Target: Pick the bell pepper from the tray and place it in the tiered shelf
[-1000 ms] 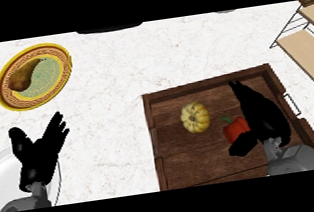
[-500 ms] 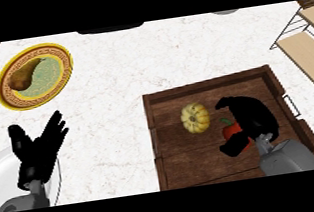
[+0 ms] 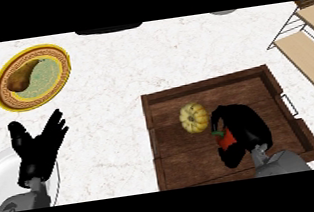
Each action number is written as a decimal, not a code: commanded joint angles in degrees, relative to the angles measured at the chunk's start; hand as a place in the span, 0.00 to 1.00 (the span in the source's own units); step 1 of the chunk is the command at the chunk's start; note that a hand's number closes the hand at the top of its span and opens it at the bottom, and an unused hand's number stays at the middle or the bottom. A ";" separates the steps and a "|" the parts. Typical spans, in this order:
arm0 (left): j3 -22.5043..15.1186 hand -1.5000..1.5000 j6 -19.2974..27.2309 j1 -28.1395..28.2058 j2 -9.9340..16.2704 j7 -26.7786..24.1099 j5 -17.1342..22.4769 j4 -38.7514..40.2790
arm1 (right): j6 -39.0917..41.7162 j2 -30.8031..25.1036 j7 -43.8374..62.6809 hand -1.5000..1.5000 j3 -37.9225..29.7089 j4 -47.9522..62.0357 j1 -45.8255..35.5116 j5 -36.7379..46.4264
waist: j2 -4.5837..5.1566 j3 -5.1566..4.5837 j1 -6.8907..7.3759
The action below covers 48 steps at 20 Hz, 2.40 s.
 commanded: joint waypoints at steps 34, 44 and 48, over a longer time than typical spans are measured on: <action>0.66 0.50 -1.03 -0.72 -0.07 -0.66 -0.33 1.43 | -6.92 -4.27 50.55 1.00 -44.37 18.75 -61.65 45.76 | 0.52 0.44 0.19; 0.37 0.50 -0.36 0.94 -1.05 -0.36 -0.75 -0.98 | -2.75 -12.90 43.02 1.00 -50.96 22.21 -64.98 45.45 | 0.47 0.47 0.42; 0.74 0.50 -1.05 0.35 -1.11 -3.71 -1.54 2.66 | -2.04 -17.03 37.81 1.00 -54.51 26.71 -65.85 41.17 | 0.65 0.45 0.33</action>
